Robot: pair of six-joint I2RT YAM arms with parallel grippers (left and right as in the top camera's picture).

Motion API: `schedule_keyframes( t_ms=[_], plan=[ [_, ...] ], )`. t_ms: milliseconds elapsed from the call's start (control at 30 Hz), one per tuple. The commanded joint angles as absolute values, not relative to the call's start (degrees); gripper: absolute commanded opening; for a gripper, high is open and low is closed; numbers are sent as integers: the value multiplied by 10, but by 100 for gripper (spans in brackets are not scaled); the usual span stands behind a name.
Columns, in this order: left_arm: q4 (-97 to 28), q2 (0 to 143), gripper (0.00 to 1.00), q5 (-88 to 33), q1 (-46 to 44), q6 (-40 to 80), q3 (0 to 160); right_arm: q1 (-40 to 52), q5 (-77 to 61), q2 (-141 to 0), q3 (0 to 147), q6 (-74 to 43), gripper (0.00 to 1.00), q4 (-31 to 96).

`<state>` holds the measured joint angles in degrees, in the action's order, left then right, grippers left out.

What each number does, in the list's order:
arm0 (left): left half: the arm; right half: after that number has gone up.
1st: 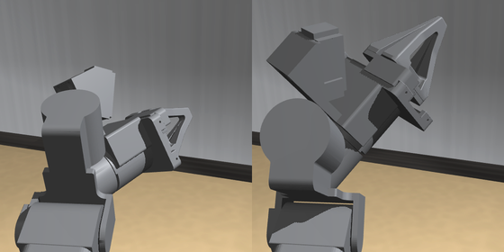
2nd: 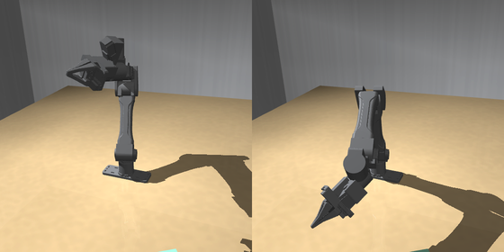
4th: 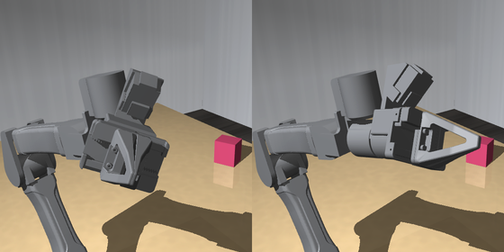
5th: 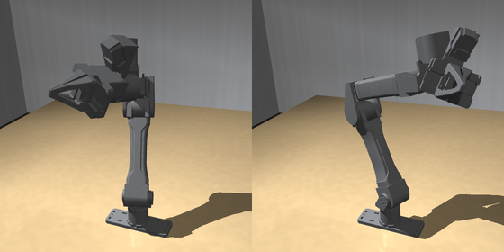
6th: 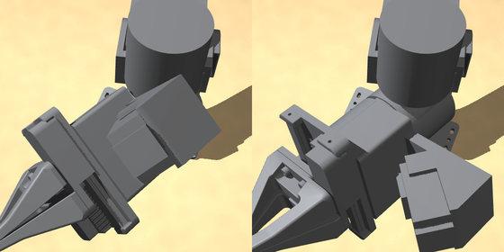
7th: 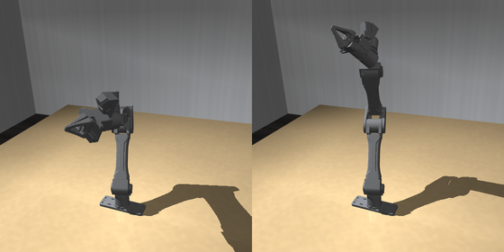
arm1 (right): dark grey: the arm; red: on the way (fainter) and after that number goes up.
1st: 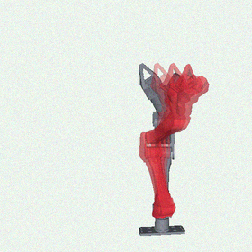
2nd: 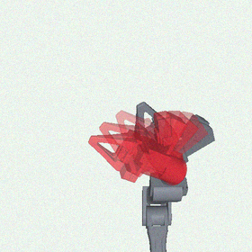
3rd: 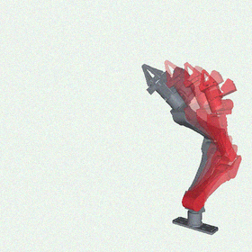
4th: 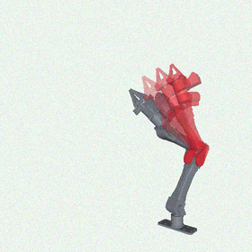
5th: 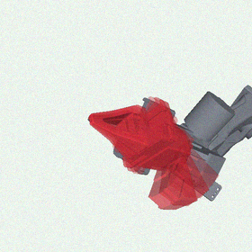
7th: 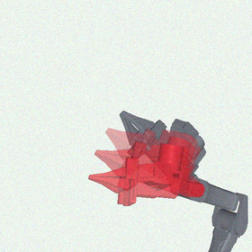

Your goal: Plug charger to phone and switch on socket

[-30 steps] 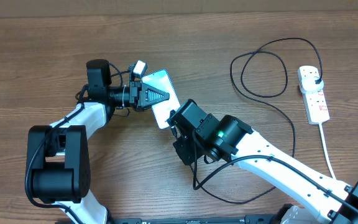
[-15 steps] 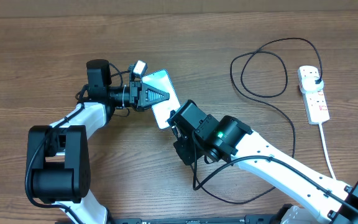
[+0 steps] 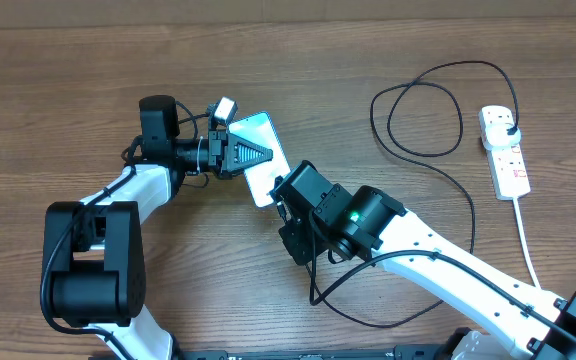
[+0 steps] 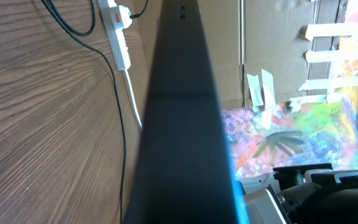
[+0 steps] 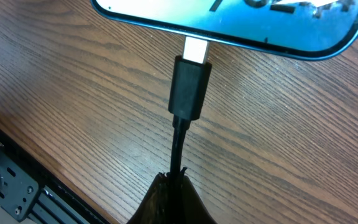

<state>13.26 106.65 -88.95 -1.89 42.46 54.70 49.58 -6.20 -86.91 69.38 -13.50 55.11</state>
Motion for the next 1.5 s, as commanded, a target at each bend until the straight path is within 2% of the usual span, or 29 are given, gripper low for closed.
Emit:
schedule_keyframes(
  t_ms=[0, 833, 1467],
  plan=[
    [135, 1068, 4, -905, -23, 438, 559, 497, -68, -869, 696, -137, 4, 548],
    [135, 1068, 4, -905, -31, 403, 559, 497, -60, -869, 696, -135, 4, 529],
    [135, 1068, 4, -907, -53, 355, 559, 497, 40, -869, 696, -137, 4, 489]
  ],
)
